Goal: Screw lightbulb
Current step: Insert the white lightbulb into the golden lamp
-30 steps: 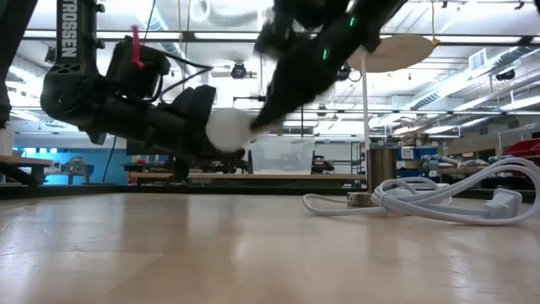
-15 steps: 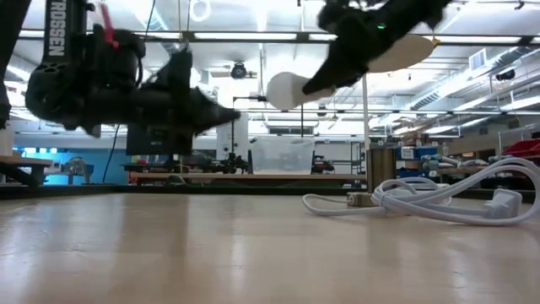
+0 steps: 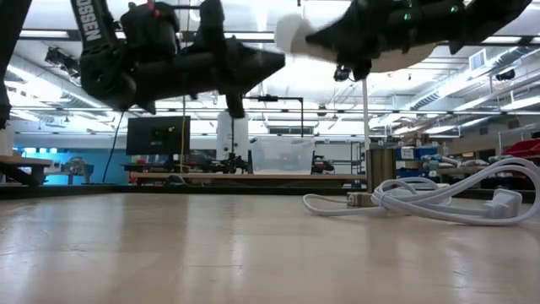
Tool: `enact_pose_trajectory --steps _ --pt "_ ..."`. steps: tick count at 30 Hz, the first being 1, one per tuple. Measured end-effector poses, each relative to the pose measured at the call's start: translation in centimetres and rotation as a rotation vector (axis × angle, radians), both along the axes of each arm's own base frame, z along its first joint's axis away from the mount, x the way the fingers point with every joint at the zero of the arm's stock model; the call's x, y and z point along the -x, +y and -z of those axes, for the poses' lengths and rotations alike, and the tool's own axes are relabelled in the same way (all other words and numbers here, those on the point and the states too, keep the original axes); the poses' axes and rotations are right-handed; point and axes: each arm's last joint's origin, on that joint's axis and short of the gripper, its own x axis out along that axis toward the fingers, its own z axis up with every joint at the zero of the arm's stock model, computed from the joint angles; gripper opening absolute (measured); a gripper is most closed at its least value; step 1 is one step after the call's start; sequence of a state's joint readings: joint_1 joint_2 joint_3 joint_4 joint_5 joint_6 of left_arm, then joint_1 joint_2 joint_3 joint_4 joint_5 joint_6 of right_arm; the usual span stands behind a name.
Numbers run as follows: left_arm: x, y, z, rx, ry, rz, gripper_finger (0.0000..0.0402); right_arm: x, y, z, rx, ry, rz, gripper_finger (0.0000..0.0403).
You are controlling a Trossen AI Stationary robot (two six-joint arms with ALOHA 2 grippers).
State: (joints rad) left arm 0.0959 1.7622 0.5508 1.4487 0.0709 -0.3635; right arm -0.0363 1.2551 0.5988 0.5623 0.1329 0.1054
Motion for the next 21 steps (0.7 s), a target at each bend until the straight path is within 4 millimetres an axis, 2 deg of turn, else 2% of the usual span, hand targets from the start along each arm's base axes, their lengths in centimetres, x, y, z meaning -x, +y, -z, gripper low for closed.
enact_pose_trajectory --steps 2,10,15,21 --pt "-0.5 0.0 -0.7 -0.026 -0.027 0.008 0.006 -0.1 0.2 -0.6 0.002 -0.047 -0.017 0.0159" --pt "-2.1 0.0 -2.8 -0.094 -0.101 0.032 0.012 0.0 1.0 -0.8 0.002 -0.066 -0.061 0.016" --pt "-2.3 -0.1 -3.1 -0.129 -0.115 0.068 0.0126 -0.1 1.2 -0.6 -0.001 -0.039 -0.09 0.0162" --pt "-2.2 -0.1 -3.3 -0.13 -0.138 0.067 0.0127 0.0 1.2 1.0 -0.018 0.091 -0.097 0.0183"
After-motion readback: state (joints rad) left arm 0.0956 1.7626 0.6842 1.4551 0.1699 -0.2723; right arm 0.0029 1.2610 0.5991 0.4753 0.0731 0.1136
